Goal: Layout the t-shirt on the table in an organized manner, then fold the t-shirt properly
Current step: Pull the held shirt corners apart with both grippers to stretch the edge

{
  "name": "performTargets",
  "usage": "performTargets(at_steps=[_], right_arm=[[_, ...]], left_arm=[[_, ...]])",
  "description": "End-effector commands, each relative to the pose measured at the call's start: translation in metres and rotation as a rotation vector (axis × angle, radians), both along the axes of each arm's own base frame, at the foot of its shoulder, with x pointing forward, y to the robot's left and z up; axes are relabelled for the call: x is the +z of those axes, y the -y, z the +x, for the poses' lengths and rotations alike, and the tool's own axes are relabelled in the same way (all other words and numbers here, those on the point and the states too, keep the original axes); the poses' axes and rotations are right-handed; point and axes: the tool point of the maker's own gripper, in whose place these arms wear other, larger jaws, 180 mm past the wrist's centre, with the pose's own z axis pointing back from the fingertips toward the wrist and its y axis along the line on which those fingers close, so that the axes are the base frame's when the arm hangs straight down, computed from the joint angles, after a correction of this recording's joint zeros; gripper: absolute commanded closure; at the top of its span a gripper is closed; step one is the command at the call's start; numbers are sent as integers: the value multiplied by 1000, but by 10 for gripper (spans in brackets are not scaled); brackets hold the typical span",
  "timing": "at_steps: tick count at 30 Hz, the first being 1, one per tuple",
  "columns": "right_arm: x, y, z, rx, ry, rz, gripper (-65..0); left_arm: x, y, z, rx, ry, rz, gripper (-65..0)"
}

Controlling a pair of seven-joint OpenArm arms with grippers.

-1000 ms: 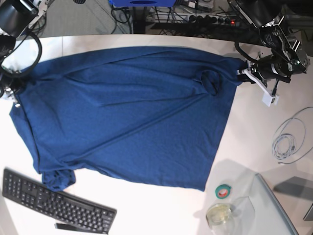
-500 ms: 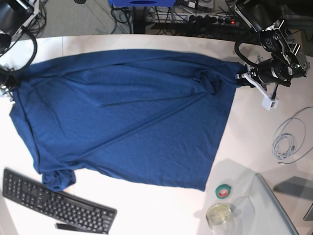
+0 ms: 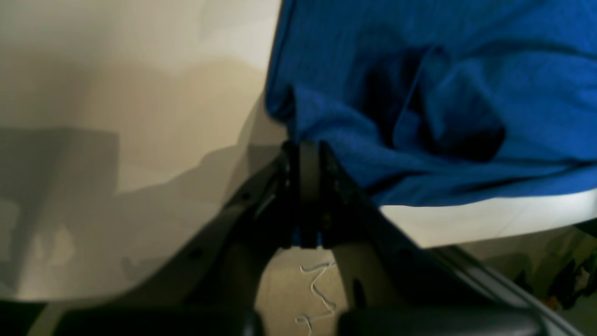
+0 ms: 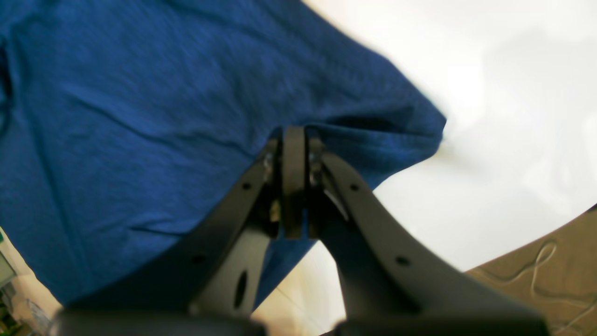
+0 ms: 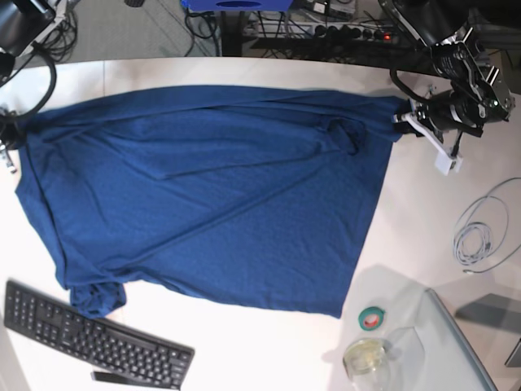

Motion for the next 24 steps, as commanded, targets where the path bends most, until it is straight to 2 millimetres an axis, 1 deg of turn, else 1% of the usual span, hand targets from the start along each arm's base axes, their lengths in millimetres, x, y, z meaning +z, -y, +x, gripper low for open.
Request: performTargets(at_steps=[1,6,9,12,15,17,24], right_arm=[[16,10,10,7,41,-36,-2],[27,8,12,28,44,-35,-2],[27,8,12,30,45,-37,-2],[27,7,13,32,45,-37,-2],[24,6,9,33,36,-35,-2],[23,6,6,33,31,-35,-2],[22,5,5,33,29,-32,-2]], left_arm=[[9,-8,8,-5,34,22,0],[5,-8,-3,-9,2,22,0],[1,-8,-11,-8,-13,21,0],[-1,-7,-14,-7,-21,17,0],[-3,-7,-18,-7,-30,15,0],[-3,-7,-19,-7,-34,16,0],[-4,-7,-20,-7,-39,19,0]])
